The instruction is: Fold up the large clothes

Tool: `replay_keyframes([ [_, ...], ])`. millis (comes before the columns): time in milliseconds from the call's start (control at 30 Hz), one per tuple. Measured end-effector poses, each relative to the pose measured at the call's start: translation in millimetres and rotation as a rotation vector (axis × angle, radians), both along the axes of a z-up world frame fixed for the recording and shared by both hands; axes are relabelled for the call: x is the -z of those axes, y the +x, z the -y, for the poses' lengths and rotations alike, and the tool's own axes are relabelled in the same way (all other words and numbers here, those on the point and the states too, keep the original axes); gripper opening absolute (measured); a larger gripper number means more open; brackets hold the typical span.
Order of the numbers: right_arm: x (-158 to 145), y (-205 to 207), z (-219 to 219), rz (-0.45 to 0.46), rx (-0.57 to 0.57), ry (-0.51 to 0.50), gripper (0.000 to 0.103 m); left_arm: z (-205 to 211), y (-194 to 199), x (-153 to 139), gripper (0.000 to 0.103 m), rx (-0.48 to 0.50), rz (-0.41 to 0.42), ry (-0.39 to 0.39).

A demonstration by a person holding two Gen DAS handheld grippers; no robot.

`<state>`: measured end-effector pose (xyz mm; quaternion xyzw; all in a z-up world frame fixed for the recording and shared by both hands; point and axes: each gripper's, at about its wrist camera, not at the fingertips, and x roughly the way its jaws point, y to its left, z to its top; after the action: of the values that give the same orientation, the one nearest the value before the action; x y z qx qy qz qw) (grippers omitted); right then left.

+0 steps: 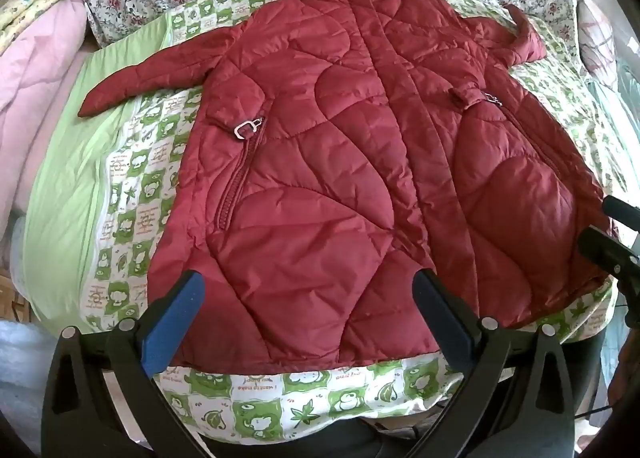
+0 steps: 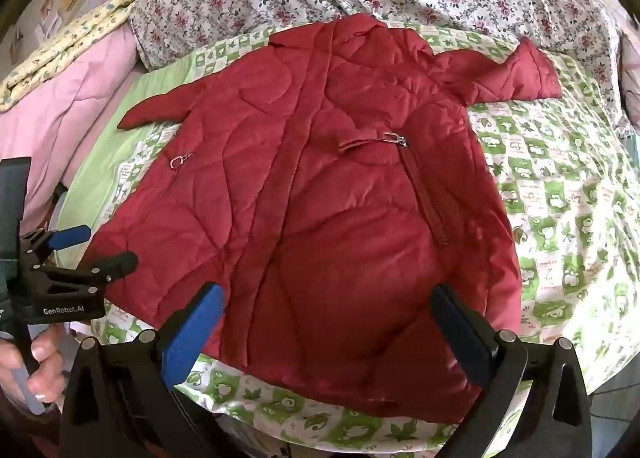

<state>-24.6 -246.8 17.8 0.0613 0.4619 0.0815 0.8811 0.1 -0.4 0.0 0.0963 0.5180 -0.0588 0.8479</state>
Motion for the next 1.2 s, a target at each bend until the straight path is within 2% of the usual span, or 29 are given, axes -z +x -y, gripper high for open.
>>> replay_keyframes([
  [533,0.2,1.5,-4.8,0.019,0.001,-0.003,0.103,1.4,-0.1,0.3,0.103,0.001,0.003,0.005],
  [933,-0.3,2.2,-5.2,-0.053,-0.008,-0.003,0.103,0.7,-0.3,0.3,0.103,0.001,0.003,0.006],
  [1200,-0.6,3.5,-4.1,-0.049,-0.007,0.0,0.103,0.5,-0.8,0.3,0.103,0.0,0.004,0.006],
])
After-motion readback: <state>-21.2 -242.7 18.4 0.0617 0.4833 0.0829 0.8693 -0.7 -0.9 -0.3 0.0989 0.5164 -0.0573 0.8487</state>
